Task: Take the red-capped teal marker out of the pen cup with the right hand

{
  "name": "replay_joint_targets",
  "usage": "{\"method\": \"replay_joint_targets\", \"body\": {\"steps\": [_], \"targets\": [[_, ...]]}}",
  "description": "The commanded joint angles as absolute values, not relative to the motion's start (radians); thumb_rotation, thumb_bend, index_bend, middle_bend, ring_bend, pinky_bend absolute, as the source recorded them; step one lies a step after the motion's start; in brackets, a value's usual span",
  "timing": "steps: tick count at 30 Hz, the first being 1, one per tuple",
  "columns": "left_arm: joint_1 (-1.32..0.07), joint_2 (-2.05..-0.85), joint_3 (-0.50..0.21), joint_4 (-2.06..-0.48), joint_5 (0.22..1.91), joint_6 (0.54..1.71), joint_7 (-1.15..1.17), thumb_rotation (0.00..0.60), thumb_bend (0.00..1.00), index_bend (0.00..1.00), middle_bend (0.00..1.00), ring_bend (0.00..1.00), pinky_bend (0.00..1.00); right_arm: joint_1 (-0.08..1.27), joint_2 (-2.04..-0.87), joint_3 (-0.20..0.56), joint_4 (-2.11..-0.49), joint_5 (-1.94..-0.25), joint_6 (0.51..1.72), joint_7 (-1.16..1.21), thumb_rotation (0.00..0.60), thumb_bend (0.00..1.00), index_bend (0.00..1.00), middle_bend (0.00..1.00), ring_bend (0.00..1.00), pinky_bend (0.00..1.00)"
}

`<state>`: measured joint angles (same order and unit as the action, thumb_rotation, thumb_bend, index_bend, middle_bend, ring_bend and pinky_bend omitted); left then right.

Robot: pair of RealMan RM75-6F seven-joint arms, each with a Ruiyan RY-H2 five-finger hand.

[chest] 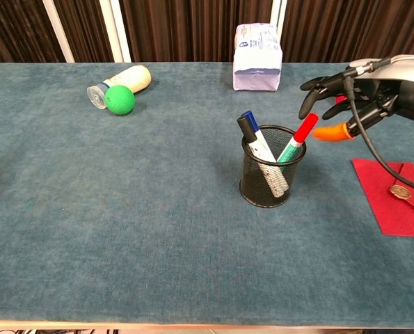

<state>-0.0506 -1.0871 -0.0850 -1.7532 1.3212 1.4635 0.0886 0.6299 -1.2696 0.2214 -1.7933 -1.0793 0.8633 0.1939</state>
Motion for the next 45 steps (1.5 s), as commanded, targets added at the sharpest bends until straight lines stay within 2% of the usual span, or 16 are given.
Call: {"method": "replay_joint_targets", "body": {"steps": [1, 29, 35, 40, 45], "targets": [[-0.051, -1.087, -0.085, -1.753, 1.321, 1.463, 0.088, 0.6, 0.46, 0.15, 0.03, 0.08, 0.04, 0.633, -1.283, 0.22, -1.79, -1.079, 0.865, 0.192, 0.6, 0.4, 0.44, 0.0, 0.0, 0.16], [-0.053, -1.086, -0.085, -1.752, 1.317, 1.459, 0.09, 0.6, 0.45, 0.15, 0.03, 0.08, 0.04, 0.663, -1.343, 0.231, -1.733, -1.007, 0.85, 0.148, 0.6, 0.4, 0.52, 0.0, 0.0, 0.16], [-0.054, -1.084, -0.084, -1.753, 1.313, 1.455, 0.094, 0.6, 0.46, 0.15, 0.03, 0.08, 0.04, 0.663, -1.34, 0.23, -1.727, -1.004, 0.843, 0.15, 0.6, 0.46, 0.58, 0.0, 0.0, 0.16], [-0.055, -1.082, -0.083, -1.756, 1.311, 1.453, 0.096, 0.6, 0.46, 0.15, 0.03, 0.08, 0.04, 0.662, -1.336, 0.23, -1.72, -1.0, 0.837, 0.155, 0.6, 0.56, 0.61, 0.0, 0.0, 0.16], [-0.055, -1.081, -0.083, -1.758, 1.309, 1.45, 0.095, 0.6, 0.46, 0.15, 0.03, 0.08, 0.04, 0.655, -1.309, 0.241, -1.746, -1.016, 0.843, 0.17, 0.6, 0.57, 0.61, 0.0, 0.0, 0.16]]}}
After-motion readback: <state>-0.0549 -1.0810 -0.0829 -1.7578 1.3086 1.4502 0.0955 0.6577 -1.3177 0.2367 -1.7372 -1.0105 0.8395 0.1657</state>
